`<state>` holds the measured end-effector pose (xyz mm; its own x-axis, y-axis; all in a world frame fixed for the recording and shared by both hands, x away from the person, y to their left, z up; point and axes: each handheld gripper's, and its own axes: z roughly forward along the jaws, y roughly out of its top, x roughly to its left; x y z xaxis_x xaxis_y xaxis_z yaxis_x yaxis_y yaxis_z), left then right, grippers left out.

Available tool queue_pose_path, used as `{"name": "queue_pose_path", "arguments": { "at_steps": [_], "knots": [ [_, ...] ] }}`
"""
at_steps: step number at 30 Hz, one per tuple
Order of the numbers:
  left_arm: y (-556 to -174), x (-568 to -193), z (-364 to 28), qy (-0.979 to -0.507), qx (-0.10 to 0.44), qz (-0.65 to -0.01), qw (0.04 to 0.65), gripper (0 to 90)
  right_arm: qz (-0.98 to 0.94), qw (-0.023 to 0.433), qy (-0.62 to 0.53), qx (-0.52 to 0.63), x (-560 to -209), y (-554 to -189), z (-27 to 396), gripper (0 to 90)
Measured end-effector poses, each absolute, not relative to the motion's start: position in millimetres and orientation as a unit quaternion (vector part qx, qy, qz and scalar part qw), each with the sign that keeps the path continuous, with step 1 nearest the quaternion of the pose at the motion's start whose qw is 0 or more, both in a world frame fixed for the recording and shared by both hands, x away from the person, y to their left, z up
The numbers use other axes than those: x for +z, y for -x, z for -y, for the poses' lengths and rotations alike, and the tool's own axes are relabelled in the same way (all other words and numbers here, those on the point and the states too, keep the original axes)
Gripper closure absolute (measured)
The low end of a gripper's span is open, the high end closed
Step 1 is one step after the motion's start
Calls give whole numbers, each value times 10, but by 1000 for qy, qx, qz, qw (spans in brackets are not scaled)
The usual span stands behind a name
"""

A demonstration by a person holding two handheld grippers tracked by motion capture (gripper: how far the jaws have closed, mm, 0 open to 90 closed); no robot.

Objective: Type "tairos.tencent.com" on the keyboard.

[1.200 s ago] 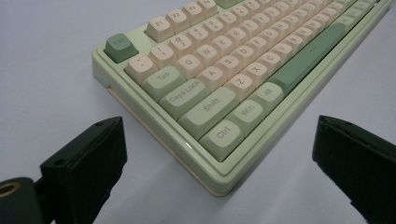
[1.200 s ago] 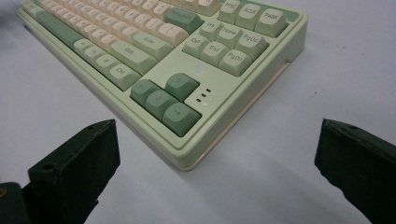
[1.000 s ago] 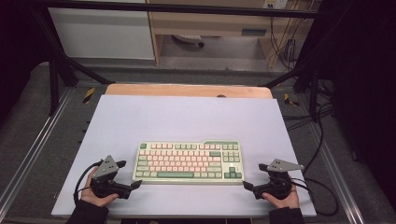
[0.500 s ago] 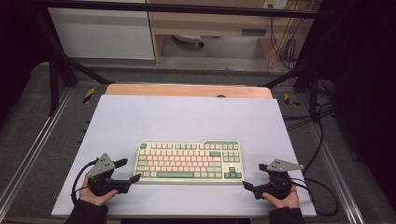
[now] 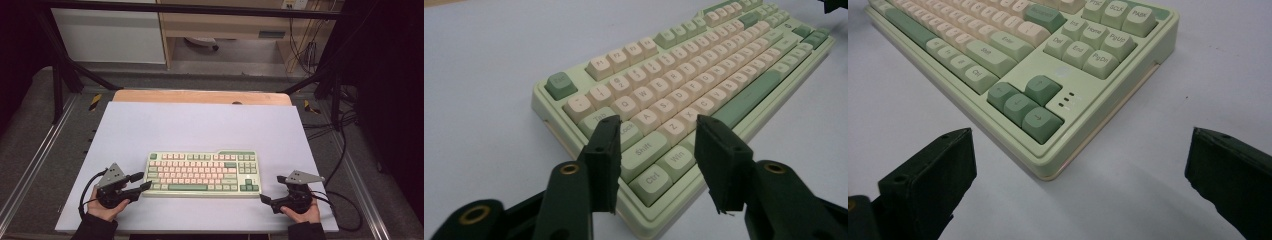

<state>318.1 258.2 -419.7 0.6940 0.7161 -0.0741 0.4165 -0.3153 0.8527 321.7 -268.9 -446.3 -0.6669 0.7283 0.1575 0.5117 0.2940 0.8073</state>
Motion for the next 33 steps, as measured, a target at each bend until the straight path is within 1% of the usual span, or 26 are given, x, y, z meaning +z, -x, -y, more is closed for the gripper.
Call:
{"name": "queue_pose_path", "arguments": {
  "at_steps": [16, 21, 33],
  "knots": [
    [-3181, -4149, -2391, -798, 155, -356, 461, 852, -797, 121, -388, 446, -4468, -3219, 2685, 6],
    [-3185, -4143, -2349, -798, 154, -356, 460, 896, -797, 121, -388, 447, -4468, -3219, 2684, 6],
    [-3217, -4062, -2152, -801, 154, -357, 456, 899, -798, 119, -388, 445, -4473, -3218, 2678, 6]
  ]
}}
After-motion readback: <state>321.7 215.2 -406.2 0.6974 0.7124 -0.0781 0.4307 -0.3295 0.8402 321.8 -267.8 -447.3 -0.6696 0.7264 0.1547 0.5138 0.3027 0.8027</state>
